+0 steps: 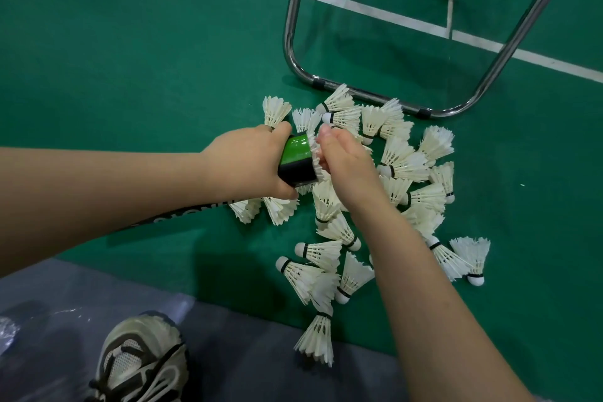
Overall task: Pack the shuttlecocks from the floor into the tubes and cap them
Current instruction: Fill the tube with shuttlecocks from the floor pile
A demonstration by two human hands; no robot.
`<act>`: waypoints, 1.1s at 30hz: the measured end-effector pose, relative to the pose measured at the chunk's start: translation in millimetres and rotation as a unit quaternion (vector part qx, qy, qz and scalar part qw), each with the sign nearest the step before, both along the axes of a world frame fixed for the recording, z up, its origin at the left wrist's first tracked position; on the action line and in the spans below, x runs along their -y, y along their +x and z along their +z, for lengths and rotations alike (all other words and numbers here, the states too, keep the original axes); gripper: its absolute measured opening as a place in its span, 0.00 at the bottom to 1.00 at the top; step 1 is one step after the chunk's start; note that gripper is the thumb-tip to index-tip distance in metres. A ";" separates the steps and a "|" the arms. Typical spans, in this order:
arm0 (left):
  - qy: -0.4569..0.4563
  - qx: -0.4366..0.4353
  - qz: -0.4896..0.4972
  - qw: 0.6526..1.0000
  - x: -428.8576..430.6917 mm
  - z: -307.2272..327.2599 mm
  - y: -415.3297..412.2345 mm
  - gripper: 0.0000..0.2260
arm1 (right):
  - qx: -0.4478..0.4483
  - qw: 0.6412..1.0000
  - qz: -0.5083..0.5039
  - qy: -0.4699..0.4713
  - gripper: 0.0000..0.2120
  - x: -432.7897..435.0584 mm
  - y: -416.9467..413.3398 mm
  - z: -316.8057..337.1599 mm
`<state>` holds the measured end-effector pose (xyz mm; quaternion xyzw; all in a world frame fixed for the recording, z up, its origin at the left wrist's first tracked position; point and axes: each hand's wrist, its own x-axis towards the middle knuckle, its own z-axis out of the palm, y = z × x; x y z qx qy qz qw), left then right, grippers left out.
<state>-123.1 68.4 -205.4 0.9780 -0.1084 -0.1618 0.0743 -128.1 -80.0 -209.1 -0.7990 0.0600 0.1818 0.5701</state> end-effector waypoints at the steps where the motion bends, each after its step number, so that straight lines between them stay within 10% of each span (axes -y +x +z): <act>1: 0.002 -0.001 -0.002 1.000 0.1 -0.3 -0.5 0.31 | -0.021 0.999 0.026 -0.004 0.17 3.3 1.3 1.9; 17: 0.015 -0.044 -0.025 0.999 -2.4 -4.3 -16.5 0.33 | -0.181 0.909 0.366 0.079 0.10 9.7 12.1 -12.3; 21: -0.017 -0.037 0.011 0.999 -0.7 -1.4 -9.1 0.35 | -0.153 0.939 0.305 0.035 0.14 10.2 30.6 -0.2; 27: -0.011 -0.041 0.016 0.999 -13.2 -1.4 -2.4 0.35 | -0.043 0.994 -0.059 -0.076 0.15 26.2 97.8 -15.6; 33: -0.020 -0.048 0.028 0.998 -14.5 -4.7 6.1 0.35 | 0.028 0.943 0.094 -0.319 0.14 -6.0 128.9 -70.9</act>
